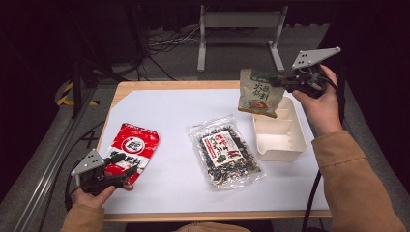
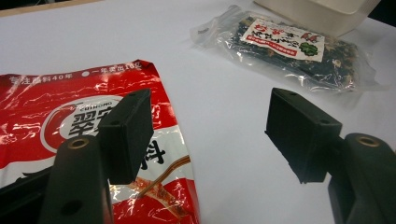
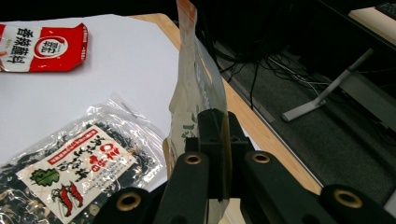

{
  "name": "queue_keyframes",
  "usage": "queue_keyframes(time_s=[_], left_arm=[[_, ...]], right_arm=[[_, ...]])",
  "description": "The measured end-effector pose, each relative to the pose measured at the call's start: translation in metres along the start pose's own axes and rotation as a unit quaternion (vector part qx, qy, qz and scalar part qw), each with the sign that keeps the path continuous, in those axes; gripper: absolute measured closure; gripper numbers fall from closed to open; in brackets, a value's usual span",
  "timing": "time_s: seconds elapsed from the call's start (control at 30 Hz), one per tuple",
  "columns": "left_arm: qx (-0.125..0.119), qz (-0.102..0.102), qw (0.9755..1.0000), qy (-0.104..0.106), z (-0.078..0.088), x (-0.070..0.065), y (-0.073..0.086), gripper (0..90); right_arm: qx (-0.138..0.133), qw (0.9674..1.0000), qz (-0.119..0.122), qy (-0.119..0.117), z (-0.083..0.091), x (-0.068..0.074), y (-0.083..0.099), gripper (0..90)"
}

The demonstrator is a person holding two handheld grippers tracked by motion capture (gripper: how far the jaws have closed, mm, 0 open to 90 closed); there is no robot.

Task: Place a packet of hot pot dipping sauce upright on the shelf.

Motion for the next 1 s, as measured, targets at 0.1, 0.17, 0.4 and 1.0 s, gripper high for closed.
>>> queue_keyframes(time_s=[0.1,0.17,0.4,1.0], left_arm=[[0.001,0.000,1.0000,-0.005,0.004,0.000,0.001,32.2],[0.001,0.001,1.0000,-0.009,0.006,0.000,0.002,32.2],[0.003,0.005,0.9999,-0.014,0.010,0.000,0.005,32.2],[0.010,0.007,0.9997,-0.022,0.015,0.000,0.010,32.2]], right_arm=[[0.000,0.9999,0.003,0.011,0.003,-0.011,0.004,90.0],[-0.001,0.9999,0.008,0.013,0.005,-0.016,0.005,90.0],[0.004,0.9995,0.027,0.019,0.007,-0.029,0.010,90.0],[0.014,0.9980,0.050,0.035,0.007,-0.057,0.028,90.0]])
Point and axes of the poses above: each handheld gripper's, and its own axes: z roughly backward along the jaws, y roughly out of its underside, x roughly to its left, the point moved 5 cm from there along -z, roughly forward along the jaws, and after that the axes turned 14 degrees about -x, right-handed, at the moved point
